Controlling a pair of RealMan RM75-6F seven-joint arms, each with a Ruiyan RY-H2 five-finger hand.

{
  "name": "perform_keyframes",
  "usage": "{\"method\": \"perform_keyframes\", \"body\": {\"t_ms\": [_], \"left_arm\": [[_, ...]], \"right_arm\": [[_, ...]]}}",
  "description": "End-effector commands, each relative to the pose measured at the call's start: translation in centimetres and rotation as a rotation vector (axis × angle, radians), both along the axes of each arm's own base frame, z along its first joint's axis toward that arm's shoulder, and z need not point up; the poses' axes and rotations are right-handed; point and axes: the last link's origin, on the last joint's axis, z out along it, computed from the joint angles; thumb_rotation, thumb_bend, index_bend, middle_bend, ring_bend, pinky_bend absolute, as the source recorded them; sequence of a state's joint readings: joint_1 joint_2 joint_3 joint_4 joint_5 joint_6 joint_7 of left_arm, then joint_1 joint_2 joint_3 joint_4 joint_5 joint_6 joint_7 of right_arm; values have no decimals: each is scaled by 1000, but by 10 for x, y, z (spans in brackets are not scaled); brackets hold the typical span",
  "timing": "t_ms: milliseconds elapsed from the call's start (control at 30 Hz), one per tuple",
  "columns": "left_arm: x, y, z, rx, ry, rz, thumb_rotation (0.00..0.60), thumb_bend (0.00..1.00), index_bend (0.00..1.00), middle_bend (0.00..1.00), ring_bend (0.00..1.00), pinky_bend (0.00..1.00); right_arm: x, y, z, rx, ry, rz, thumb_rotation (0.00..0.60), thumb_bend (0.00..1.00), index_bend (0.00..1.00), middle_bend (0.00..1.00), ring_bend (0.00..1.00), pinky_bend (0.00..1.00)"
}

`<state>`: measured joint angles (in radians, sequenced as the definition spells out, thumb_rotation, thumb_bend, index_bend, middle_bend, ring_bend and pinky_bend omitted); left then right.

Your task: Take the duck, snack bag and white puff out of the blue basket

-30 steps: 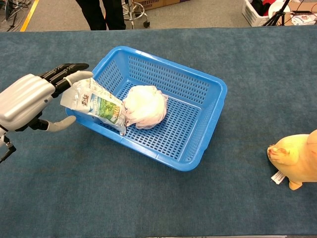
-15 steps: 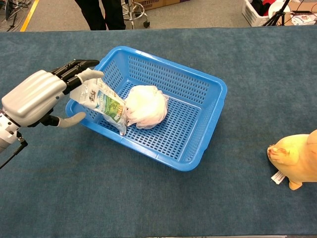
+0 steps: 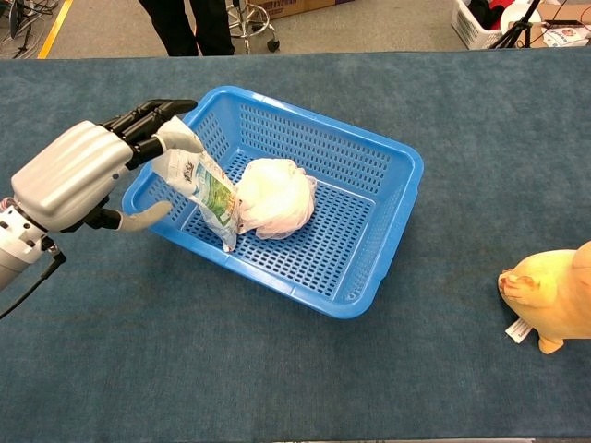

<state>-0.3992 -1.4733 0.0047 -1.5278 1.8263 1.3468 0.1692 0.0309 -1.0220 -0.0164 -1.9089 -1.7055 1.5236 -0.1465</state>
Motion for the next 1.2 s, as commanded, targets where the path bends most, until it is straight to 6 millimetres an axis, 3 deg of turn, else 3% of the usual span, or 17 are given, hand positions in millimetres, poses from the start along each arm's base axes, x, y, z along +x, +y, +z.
{"method": "perform_keyframes", "body": {"t_ms": [33, 433, 1000, 1200], "left_arm": [[1, 0, -1, 16, 3, -36, 600, 312, 285, 53, 66, 300], [-1, 7, -8, 69, 55, -127, 600, 312, 327, 122, 131, 393], [-7, 26, -18, 160, 123, -179, 600, 312, 335, 138, 144, 414], [-5, 27, -17, 202, 114, -207, 600, 312, 374, 199, 201, 459]], "right_arm": [[0, 0, -1, 3, -1, -1, 600, 0, 8, 112, 117, 412], [-2, 0, -3, 10, -6, -9, 600, 0, 12, 112, 117, 412], [-6, 3, -4, 18, -20, -24, 600, 0, 12, 112, 117, 412], [-7, 3, -5, 23, -25, -27, 600, 0, 12, 112, 117, 412]]}}
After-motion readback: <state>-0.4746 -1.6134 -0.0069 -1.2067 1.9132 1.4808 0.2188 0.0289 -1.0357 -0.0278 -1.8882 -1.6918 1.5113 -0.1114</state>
